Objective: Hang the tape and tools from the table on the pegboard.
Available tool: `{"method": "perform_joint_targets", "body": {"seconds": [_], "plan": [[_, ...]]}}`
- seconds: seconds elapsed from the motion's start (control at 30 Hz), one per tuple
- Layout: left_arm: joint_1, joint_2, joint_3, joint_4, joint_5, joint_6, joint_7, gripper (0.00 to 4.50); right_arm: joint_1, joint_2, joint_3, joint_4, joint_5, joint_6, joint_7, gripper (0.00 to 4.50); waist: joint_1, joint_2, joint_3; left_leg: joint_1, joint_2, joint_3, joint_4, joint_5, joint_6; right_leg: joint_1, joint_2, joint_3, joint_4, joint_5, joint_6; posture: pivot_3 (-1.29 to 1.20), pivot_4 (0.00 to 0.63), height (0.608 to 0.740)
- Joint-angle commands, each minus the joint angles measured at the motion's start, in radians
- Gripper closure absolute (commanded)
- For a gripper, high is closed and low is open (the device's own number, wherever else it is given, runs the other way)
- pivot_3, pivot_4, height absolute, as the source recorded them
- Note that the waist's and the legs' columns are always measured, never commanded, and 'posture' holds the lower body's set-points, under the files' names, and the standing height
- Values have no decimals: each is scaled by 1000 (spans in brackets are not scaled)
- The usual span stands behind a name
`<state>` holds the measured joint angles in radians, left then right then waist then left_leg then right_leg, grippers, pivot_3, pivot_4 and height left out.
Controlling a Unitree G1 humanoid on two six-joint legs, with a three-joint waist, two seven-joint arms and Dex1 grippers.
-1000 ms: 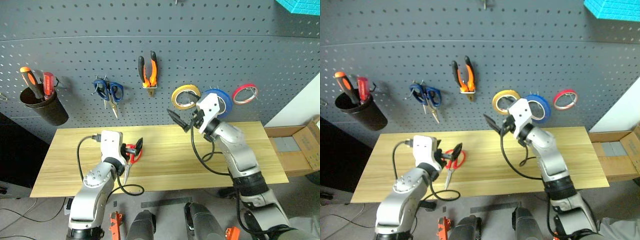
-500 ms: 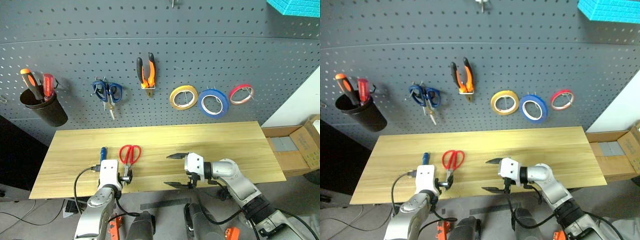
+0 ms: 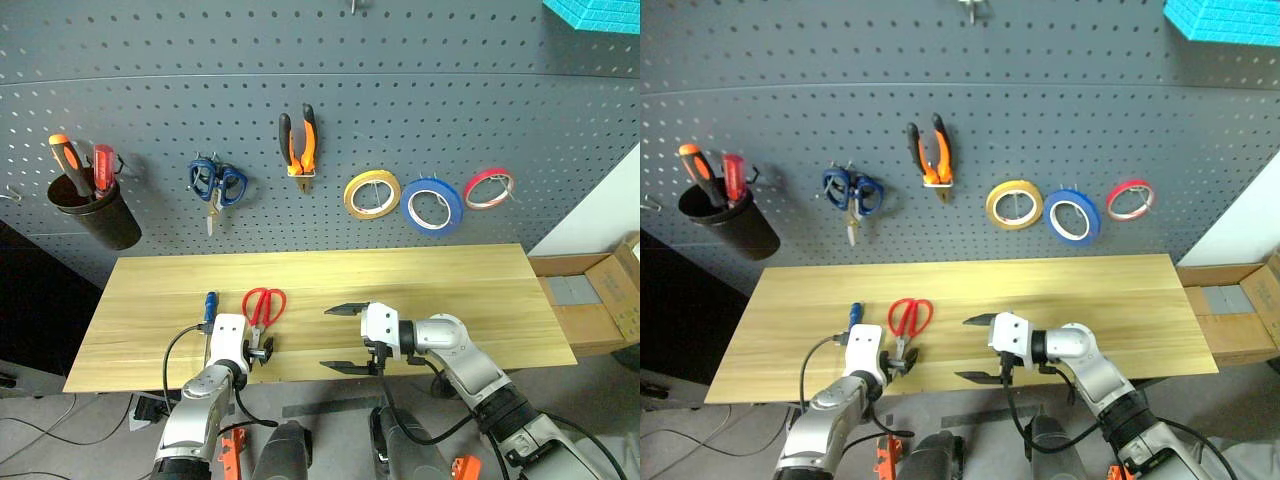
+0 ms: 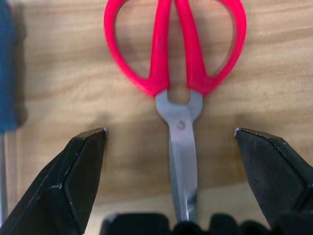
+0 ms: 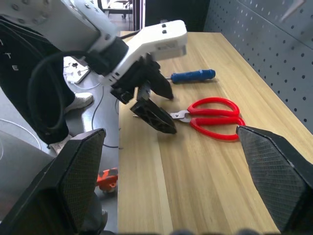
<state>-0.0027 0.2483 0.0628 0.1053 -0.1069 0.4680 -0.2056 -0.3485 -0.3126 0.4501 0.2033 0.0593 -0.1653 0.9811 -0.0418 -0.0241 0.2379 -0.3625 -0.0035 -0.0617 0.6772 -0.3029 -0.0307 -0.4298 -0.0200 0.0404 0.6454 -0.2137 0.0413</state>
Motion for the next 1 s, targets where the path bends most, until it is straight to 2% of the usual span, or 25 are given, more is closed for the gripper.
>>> {"method": "perform_joint_targets", "body": {"seconds": [0.03, 0.17, 0.3, 0.43, 0.57, 0.67, 0.87, 1.0], "plan": [[13, 11, -17, 26, 12, 18, -19, 373, -6, 8, -17, -3, 2, -15, -3, 0, 0, 0, 0, 0, 0, 0, 0, 0, 0, 0, 0, 0, 0, 0, -1, -33, 244, 740], [10, 11, -13, 28, 10, 13, -20, 1517, -10, 12, -22, 0, 0, -16, -8, 0, 0, 0, 0, 0, 1, -1, 0, 0, 0, 0, -1, 0, 0, 0, -1, -33, 241, 740], [0, 6, -14, 32, 10, 12, -20, 3018, -17, 18, -24, 11, -5, -22, -15, 0, 0, 1, 0, 0, 1, -1, 0, 0, 0, 0, -1, 0, 0, 0, 0, -40, 231, 740], [-10, 2, -12, 41, 12, 4, -16, 4287, -23, 16, -31, 22, -2, -26, -17, 0, 0, 1, 0, 0, 1, -1, 0, 0, 0, 0, -1, 0, 0, 0, 0, -39, 224, 740], [-10, 3, -9, 34, 16, 0, -10, 4275, -26, 9, -40, 31, 4, -30, -13, 0, 1, 1, 0, 0, 1, -1, 0, 0, 0, 0, -1, 0, 0, 0, 0, -29, 215, 740], [40, 25, -46, -65, 56, -28, -8, 4275, -11, -2, -62, -6, 35, -1, 1, 0, 2, 0, -1, 0, 1, -1, 0, 0, 0, 0, -1, -1, 0, 1, -2, -17, 200, 740], [245, 102, -93, -443, 148, -112, -14, 4275, 16, -2, -149, -161, 163, 118, -11, 0, 3, 0, -1, -3, 4, -2, -1, -1, -1, -2, -4, 0, -1, 3, -5, 2, 173, 740], [356, 148, -57, -683, 222, -149, 10, 4275, 27, 2, -218, -330, 301, 278, -43, 0, 11, 0, -3, -3, 5, -4, -2, -1, -1, -2, -3, -1, -2, 2, -6, 25, 148, 740]]}}
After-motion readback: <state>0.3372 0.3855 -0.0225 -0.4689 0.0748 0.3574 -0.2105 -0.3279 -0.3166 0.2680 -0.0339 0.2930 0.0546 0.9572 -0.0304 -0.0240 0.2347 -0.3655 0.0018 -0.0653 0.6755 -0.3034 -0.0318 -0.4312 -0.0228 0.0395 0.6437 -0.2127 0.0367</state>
